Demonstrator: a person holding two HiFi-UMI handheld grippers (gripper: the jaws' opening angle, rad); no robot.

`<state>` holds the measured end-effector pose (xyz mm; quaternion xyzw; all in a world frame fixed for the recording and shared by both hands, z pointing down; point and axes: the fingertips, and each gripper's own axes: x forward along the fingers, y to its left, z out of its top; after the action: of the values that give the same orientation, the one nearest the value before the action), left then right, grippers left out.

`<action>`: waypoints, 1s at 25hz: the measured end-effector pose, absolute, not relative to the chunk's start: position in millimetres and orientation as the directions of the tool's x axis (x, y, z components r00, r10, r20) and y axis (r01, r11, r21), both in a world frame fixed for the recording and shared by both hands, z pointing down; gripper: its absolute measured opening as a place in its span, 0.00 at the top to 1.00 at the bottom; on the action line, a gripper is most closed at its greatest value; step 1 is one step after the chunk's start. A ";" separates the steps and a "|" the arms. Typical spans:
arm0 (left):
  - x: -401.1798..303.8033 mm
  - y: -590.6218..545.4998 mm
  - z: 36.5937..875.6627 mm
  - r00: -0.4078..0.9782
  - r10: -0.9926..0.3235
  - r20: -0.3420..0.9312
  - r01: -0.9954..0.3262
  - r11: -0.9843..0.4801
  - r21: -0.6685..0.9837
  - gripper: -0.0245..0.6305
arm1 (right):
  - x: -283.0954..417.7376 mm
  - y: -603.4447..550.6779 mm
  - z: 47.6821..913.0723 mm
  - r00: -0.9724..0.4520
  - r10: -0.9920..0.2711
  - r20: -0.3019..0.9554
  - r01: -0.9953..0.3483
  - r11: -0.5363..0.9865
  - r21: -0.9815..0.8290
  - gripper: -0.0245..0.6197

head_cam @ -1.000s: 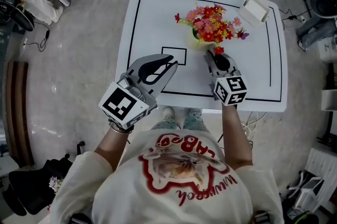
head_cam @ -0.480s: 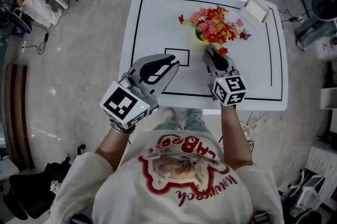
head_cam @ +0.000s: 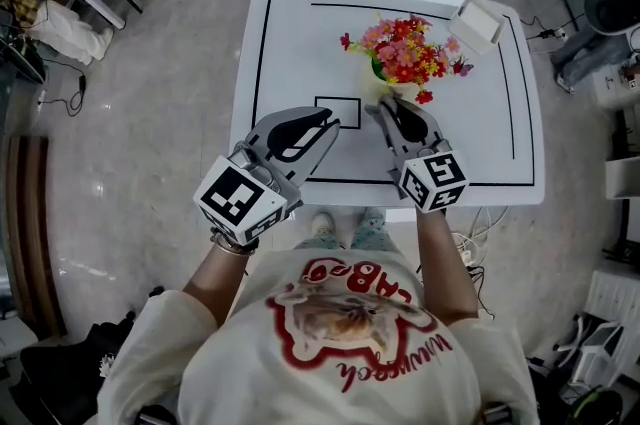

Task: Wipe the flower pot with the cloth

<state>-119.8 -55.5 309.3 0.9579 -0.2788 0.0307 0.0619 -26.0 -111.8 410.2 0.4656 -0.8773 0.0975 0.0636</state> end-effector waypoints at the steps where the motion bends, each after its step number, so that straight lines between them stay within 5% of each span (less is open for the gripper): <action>1: -119.4 -55.7 309.9 0.845 -0.527 0.092 -0.535 -0.839 0.102 0.88 | -28.6 -108.6 404.7 -0.563 -0.804 0.194 -0.827 0.552 -0.111 0.89; 25: -70.4 -10.0 293.9 0.893 -0.449 0.037 -0.451 -0.888 0.092 0.88 | -23.0 7.3 273.4 -0.644 -0.764 0.043 -0.765 0.644 -0.003 0.89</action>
<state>-70.4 -10.0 293.9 0.9715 -0.2316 0.0073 0.0492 -23.0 7.3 273.4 0.4217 -0.9065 0.0103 0.0188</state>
